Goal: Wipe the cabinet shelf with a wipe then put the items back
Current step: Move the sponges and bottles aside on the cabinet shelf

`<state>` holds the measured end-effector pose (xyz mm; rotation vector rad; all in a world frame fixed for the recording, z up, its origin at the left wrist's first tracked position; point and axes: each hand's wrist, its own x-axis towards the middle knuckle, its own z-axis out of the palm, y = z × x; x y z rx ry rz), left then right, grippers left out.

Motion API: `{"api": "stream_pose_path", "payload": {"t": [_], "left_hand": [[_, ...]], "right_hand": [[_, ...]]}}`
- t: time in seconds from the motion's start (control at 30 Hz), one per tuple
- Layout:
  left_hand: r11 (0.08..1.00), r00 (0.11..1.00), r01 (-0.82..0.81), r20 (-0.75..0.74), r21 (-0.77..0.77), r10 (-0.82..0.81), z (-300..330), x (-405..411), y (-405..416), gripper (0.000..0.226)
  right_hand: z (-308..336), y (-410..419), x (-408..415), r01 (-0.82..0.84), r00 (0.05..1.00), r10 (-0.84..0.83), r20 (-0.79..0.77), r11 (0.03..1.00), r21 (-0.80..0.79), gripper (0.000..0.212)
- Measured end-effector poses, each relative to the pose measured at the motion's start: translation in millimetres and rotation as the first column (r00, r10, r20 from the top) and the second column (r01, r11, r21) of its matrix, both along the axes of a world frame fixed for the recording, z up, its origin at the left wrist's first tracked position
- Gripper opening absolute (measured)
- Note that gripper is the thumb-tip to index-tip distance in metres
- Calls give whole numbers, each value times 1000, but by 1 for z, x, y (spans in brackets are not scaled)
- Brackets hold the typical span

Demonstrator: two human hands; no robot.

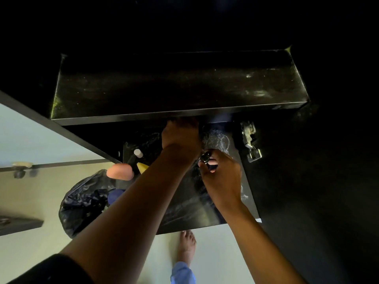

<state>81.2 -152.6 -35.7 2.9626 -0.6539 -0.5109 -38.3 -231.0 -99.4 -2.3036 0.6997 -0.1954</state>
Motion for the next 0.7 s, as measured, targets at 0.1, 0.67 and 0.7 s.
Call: {"api": "stream_pose_path", "payload": {"t": [0.1, 0.67, 0.7], "left_hand": [[999, 1000, 20, 10, 43, -21, -7, 3, 0, 47], [942, 999, -40, -3, -333, 41, 66, -96, 51, 17], [928, 999, -51, -30, -369, 43, 67, -105, 62, 15]], "right_hand": [[1, 0, 0, 23, 1000, -23, 9, 1000, 4, 27], [14, 1, -44, 86, 996, -90, 24, 988, 125, 26], [12, 6, -46, 61, 998, -65, 25, 990, 126, 27]]}}
